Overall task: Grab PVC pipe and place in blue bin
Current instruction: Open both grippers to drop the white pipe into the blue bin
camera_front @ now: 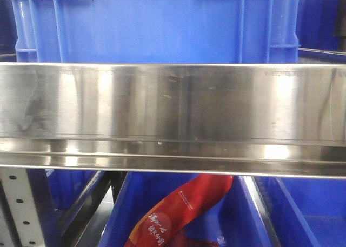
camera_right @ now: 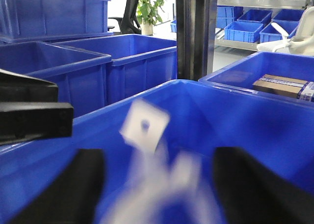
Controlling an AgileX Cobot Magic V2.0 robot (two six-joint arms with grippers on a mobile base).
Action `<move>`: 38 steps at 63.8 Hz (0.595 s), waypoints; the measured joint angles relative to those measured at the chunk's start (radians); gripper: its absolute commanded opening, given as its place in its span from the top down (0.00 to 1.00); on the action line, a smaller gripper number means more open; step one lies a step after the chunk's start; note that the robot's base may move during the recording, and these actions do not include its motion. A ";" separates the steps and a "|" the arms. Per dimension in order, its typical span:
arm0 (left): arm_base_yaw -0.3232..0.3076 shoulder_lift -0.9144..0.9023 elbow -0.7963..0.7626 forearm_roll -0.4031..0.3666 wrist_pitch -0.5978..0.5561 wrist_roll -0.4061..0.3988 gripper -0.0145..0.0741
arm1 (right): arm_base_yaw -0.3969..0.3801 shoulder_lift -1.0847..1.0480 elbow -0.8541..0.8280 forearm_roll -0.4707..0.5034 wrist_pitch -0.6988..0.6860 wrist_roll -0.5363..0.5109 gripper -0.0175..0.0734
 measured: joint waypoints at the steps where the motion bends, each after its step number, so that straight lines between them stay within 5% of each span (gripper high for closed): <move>1: 0.000 0.000 -0.002 0.000 0.000 0.000 0.32 | 0.000 0.000 -0.001 0.000 0.000 0.000 0.33; 9: 0.000 0.000 -0.003 -0.002 0.000 0.000 0.33 | 0.000 0.000 -0.002 0.001 0.012 0.000 0.38; 14: 0.000 0.000 -0.003 -0.002 0.000 0.000 0.40 | 0.000 0.000 -0.002 0.002 0.019 0.000 0.53; 28: 0.000 -0.055 -0.003 -0.016 0.047 0.000 0.97 | 0.000 -0.095 -0.002 0.002 0.032 0.000 0.97; 38: 0.000 -0.107 -0.005 0.029 0.049 0.000 0.96 | 0.000 -0.169 -0.003 -0.005 0.028 0.000 0.99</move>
